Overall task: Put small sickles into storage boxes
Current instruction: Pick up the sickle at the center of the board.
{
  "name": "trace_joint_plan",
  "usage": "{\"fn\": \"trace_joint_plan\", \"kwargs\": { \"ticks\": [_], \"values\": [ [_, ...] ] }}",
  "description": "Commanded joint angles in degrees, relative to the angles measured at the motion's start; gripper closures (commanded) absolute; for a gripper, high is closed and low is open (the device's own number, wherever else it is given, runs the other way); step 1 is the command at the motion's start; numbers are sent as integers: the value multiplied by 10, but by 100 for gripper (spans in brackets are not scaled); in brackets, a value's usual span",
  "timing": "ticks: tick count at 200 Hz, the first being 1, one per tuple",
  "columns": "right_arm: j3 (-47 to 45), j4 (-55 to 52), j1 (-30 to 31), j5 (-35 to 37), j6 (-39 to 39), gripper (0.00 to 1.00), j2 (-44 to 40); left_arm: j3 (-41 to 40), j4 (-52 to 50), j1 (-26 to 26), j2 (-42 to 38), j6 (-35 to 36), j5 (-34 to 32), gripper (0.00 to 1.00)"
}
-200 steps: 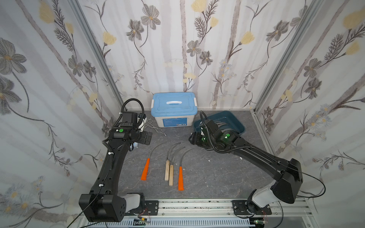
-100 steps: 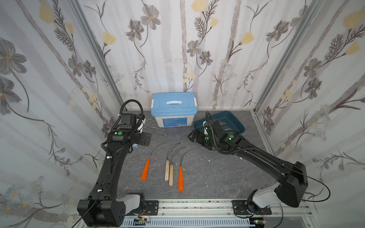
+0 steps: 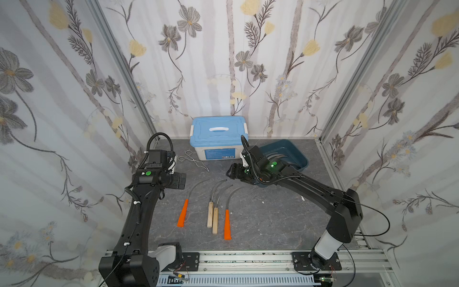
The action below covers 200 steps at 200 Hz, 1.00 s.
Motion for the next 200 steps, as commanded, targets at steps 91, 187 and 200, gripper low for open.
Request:
{"fn": "trace_joint_plan", "kwargs": {
  "ticks": [91,187,200],
  "values": [
    [15,-53,11,-54,-23,33,39,-11,-56,86,-12,-46,71,0],
    [6,-103,14,48,-25,32,31,-28,-85,85,-27,14,56,0],
    [7,-103,16,56,-20,33,31,-37,-85,87,-36,23,54,0]
  ]
}}
